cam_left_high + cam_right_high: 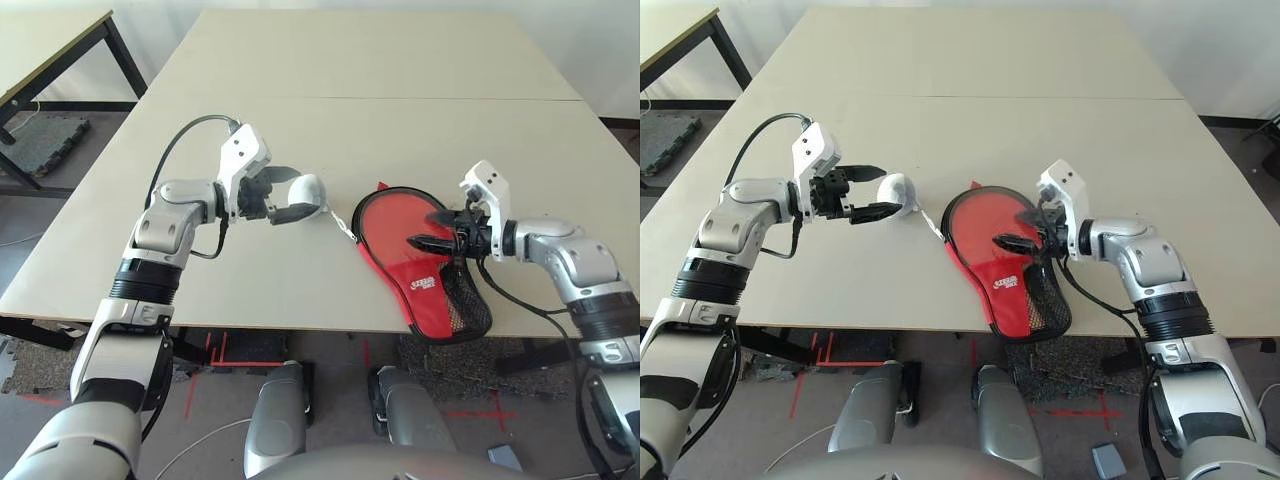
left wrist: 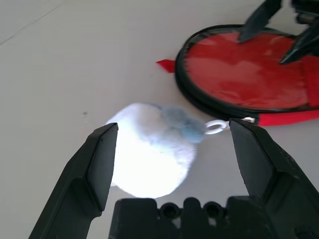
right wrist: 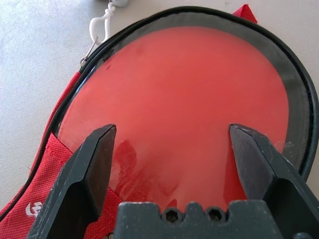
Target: Store the ping-pong paddle in its case and zip it.
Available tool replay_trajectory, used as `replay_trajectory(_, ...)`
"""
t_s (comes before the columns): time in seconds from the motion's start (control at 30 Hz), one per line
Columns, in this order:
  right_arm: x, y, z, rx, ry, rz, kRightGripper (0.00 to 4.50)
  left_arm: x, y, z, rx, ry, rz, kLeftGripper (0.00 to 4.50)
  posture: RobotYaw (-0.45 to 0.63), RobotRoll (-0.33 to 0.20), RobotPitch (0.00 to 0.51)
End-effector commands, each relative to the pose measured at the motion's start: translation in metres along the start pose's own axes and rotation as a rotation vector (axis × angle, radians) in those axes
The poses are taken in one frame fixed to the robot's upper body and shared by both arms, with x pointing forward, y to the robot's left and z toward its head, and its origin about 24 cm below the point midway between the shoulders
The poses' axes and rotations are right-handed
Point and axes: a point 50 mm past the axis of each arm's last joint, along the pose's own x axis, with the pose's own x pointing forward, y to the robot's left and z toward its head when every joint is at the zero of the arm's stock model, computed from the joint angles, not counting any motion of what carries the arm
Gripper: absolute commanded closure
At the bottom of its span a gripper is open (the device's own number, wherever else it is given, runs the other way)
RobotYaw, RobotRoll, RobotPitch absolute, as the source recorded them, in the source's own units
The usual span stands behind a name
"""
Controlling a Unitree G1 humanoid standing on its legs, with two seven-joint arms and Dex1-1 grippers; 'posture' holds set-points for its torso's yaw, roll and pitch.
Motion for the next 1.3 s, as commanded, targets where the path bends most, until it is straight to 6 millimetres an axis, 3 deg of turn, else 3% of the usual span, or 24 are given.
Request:
replay_trajectory(0.03, 0.003, 0.000, -0.010, 0.026, 0.038, 0.004, 0.03, 0.006, 0.004, -0.004, 0.014, 0.023, 0.037, 0.00, 0.09, 0.000, 0.140)
replay_trajectory(0.2, 0.003, 0.001, -0.010, 0.031, 0.033, 0.002, 0.03, 0.018, 0.005, -0.015, 0.089, 0.110, 0.064, 0.00, 0.08, 0.000, 0.142)
replay_trajectory(0.3, 0.003, 0.002, -0.011, 0.031, 0.034, 0.000, 0.00, 0.028, 0.005, -0.022, 0.164, 0.156, 0.106, 0.60, 0.08, 0.000, 0.141)
replay_trajectory(0.47, 0.004, 0.002, -0.011, 0.036, 0.028, -0.007, 0.00, 0.038, 0.003, -0.026, 0.191, 0.181, 0.112, 2.51, 0.07, 0.000, 0.137)
replay_trajectory(0.57, 0.004, 0.003, -0.014, 0.038, 0.030, -0.011, 0.00, 0.043, 0.008, -0.019, 0.224, 0.179, 0.142, 3.57, 0.07, 0.000, 0.135)
replay_trajectory(0.67, 0.005, 0.003, -0.015, 0.041, 0.033, -0.016, 0.00, 0.046, 0.013, -0.013, 0.256, 0.180, 0.166, 4.39, 0.06, 0.000, 0.134)
replay_trajectory(1.03, 0.010, 0.006, -0.021, 0.056, 0.039, -0.016, 0.00, 0.072, 0.030, 0.016, 0.482, 0.240, 0.270, 4.48, 0.05, 0.000, 0.122)
replay_trajectory(1.3, 0.012, 0.010, -0.026, 0.067, 0.043, -0.015, 0.00, 0.085, 0.032, 0.028, 0.540, 0.256, 0.317, 4.48, 0.04, 0.000, 0.125)
